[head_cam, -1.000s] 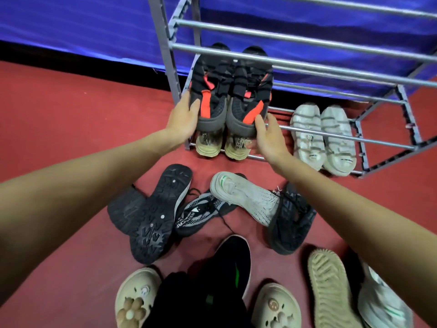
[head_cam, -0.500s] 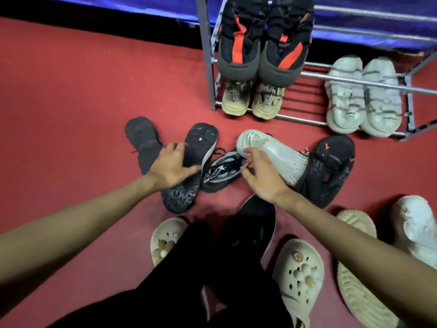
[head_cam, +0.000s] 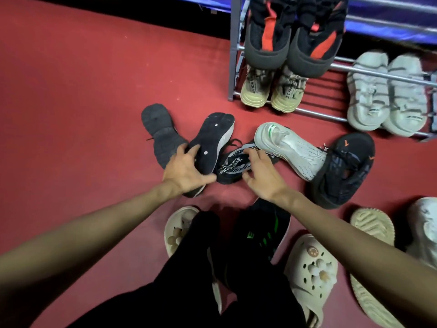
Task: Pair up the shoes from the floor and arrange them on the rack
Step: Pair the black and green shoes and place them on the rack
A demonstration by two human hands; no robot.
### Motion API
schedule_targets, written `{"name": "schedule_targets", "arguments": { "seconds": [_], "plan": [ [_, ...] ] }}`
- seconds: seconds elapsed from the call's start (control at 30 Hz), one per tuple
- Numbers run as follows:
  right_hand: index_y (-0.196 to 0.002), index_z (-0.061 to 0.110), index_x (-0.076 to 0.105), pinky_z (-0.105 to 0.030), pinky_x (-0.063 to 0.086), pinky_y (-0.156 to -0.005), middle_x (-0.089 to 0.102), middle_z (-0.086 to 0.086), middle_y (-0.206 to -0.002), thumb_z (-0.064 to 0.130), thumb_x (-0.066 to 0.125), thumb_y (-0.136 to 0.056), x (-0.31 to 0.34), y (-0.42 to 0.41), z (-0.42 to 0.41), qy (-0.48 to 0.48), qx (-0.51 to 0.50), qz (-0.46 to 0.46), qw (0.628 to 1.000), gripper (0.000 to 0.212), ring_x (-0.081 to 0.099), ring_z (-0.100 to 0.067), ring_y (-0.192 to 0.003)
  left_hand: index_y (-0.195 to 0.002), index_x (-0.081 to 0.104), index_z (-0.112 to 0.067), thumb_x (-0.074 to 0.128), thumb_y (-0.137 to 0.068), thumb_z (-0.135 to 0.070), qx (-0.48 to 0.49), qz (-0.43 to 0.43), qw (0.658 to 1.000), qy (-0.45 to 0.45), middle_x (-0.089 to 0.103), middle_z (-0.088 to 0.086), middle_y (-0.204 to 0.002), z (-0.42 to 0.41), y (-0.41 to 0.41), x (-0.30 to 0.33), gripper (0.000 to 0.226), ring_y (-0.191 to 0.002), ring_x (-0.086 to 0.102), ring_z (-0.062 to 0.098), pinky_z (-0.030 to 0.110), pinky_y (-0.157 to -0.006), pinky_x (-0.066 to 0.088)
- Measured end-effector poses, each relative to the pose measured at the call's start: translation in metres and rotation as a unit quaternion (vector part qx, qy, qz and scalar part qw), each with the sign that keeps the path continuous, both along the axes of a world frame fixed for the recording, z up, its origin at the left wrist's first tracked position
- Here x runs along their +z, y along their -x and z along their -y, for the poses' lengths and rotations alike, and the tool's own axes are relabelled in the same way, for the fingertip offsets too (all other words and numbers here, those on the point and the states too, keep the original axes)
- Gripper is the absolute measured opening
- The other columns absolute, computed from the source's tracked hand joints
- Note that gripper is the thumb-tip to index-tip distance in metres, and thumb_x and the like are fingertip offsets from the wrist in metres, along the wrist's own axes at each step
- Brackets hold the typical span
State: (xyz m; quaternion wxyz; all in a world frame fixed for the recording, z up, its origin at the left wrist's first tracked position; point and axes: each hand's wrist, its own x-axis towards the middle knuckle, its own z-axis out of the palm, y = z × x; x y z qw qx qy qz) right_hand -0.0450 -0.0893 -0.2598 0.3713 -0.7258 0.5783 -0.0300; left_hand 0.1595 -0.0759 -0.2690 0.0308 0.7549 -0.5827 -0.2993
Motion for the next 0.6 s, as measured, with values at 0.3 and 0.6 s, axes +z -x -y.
{"name": "schedule_targets", "arguments": {
  "seconds": [0.3, 0.6],
  "plan": [
    [-0.148, 0.011, 0.02, -0.028, 0.025, -0.108, 0.034, -0.012, -0.141, 0.013, 0.06, -0.085, 0.048, 0.005, 0.014, 0.053, -0.031, 0.055, 0.997, 0.074, 0.034, -0.026, -0.131, -0.086, 0.073, -0.01, 0.062, -0.079, -0.029, 0.229, -0.464, 0.856, -0.005, 0.069, 0.005, -0.076, 0.031, -0.023, 0.104, 0.023, -0.069, 0.063, 0.015, 0.026, -0.072, 0.05],
    [-0.151, 0.012, 0.016, -0.038, 0.014, -0.118, 0.014, -0.009, -0.16, 0.022, 0.071, -0.073, 0.083, 0.025, 0.016, 0.192, -0.019, 0.008, 0.981, 0.096, 0.011, -0.026, -0.148, -0.096, 0.065, -0.025, 0.055, -0.07, -0.049, 0.212, -0.517, 0.808, -0.187, 0.064, 0.005, -0.092, 0.026, -0.036, 0.125, 0.038, -0.08, 0.061, 0.024, 0.034, -0.07, 0.047]
  ]
}}
